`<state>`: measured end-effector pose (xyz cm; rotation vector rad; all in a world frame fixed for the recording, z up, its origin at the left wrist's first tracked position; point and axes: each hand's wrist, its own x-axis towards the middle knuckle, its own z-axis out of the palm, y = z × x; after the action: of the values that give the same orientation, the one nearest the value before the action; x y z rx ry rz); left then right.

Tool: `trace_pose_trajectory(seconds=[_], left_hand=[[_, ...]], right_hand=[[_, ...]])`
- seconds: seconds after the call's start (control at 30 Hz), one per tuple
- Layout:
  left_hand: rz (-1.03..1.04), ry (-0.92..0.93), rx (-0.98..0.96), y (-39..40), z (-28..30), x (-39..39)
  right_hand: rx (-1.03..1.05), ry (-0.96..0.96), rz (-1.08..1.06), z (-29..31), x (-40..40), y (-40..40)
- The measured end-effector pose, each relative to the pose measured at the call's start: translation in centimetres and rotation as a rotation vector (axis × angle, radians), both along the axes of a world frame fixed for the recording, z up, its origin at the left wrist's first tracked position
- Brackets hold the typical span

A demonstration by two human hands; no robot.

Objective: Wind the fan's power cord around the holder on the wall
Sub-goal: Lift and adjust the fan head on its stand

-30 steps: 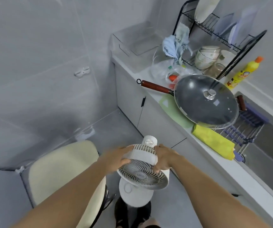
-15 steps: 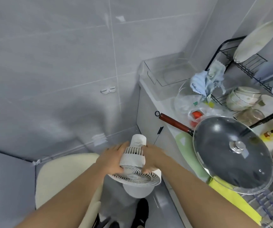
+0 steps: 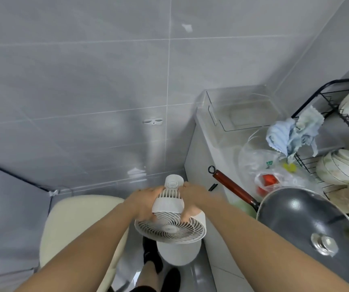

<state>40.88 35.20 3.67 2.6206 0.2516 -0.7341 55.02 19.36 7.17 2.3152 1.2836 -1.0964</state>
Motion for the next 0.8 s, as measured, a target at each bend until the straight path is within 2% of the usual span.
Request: trace_pose_trajectory(seconds=[0.33,0.5,0.8], left_hand=[[-0.076,-0.049,0.017,3.7,-0.1,6.3],[-0.142,-0.086,0.041,8.7,-0.3,10.6],[-0.134,-0.076,0.127,14.1,-2.3,12.7]], right_hand=[[-0.008,0.001,-0.087,0.0,4.2,2.9],[0.011,-0.008,-0.165,0.5,7.5,7.2],[0.083,-0.059,-0.178,-1.6,9.2,12.6]])
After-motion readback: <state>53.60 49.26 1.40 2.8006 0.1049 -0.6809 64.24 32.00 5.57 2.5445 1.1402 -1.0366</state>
